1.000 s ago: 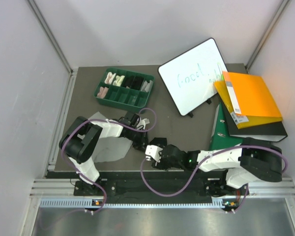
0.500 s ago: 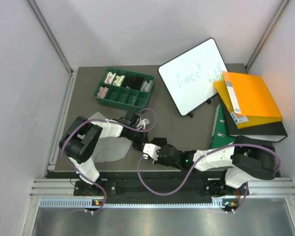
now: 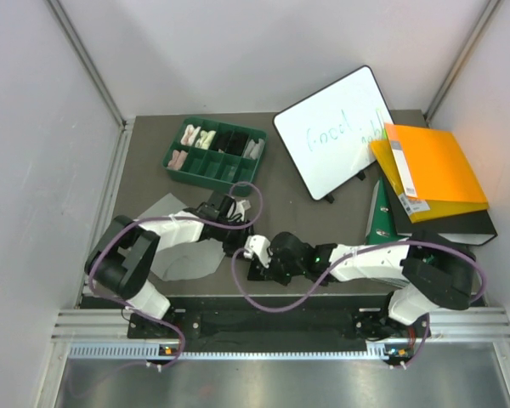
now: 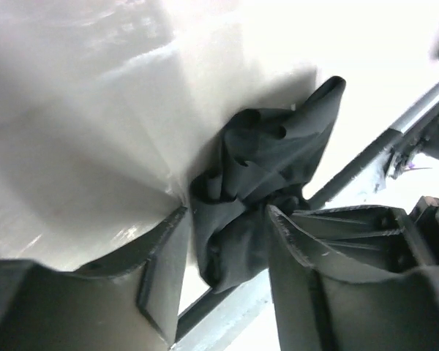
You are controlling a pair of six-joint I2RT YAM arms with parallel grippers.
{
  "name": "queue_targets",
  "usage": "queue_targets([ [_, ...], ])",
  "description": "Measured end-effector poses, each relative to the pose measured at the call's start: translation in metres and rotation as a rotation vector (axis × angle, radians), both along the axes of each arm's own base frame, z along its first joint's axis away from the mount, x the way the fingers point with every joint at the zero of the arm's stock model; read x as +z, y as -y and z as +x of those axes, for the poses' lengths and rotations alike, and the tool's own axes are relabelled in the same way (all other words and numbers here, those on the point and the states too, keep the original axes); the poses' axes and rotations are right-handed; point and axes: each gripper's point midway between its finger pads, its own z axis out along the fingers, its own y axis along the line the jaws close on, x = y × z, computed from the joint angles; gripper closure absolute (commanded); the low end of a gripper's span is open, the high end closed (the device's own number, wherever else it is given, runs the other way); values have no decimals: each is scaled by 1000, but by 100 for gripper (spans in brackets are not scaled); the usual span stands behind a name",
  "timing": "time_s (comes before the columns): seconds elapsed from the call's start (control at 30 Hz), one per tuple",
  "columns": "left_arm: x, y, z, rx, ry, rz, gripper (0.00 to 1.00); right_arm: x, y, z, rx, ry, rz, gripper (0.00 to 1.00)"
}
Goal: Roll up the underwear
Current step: Roll the underwear to the center of the board.
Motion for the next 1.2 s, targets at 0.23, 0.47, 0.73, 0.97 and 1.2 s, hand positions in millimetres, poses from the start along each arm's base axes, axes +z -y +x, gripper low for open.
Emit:
queue_targets([
  [0.23, 3, -22, 4, 75, 94, 52, 44, 1, 9, 4, -80, -279, 62, 100],
  [0.47, 19, -25, 7, 93, 240, -11, 42, 3, 15, 13, -160, -524, 109, 100],
  [0.73, 45, 9, 0, -12, 384, -188, 42, 0, 26, 30, -266, -747, 142, 100],
  [0.97, 45, 19, -9, -64, 409, -253, 42, -3, 29, 39, -315, -880, 146, 100],
  [1.2, 27, 25, -14, -89, 383, -229, 46, -4, 30, 41, -330, -933, 140, 100],
])
